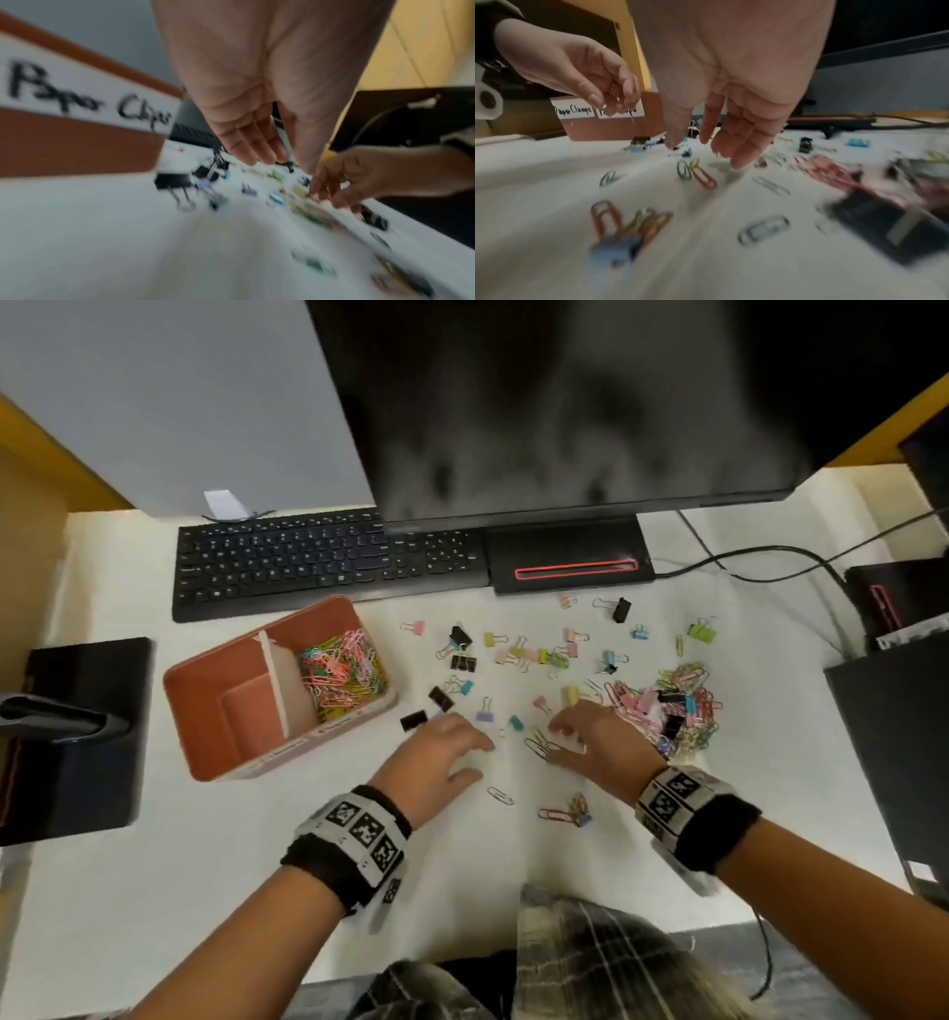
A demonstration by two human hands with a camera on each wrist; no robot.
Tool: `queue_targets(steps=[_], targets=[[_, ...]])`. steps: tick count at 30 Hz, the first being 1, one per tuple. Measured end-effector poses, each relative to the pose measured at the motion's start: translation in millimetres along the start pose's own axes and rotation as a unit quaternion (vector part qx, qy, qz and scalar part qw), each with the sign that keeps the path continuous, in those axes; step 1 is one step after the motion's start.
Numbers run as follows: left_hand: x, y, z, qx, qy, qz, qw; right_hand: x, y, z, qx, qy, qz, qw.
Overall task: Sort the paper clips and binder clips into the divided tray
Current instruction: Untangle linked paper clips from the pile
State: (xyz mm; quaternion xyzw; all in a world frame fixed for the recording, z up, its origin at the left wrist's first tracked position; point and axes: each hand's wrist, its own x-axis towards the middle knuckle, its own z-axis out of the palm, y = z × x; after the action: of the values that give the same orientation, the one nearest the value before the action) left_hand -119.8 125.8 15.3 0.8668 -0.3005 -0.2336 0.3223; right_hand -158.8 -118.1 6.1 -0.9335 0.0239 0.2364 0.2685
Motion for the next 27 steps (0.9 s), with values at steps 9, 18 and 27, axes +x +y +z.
queue_targets(steps=[9,18,27], targets=[[21.5,-8.3,64.4,0.065,-0.117,0.000,0.991,8.1,9.7,33.4,0.011,0.017,0.016,1.000],[25.7,-1.6,66.9,0.072,-0.114,-0.056,0.989,19.9,11.3,20.6,0.012,-0.048,0.029,0.998],[19.1,-1.4,70.0,0.119,-0.078,-0.034,0.989,15.3,20.7,16.1,0.053,-0.043,0.025,0.997]])
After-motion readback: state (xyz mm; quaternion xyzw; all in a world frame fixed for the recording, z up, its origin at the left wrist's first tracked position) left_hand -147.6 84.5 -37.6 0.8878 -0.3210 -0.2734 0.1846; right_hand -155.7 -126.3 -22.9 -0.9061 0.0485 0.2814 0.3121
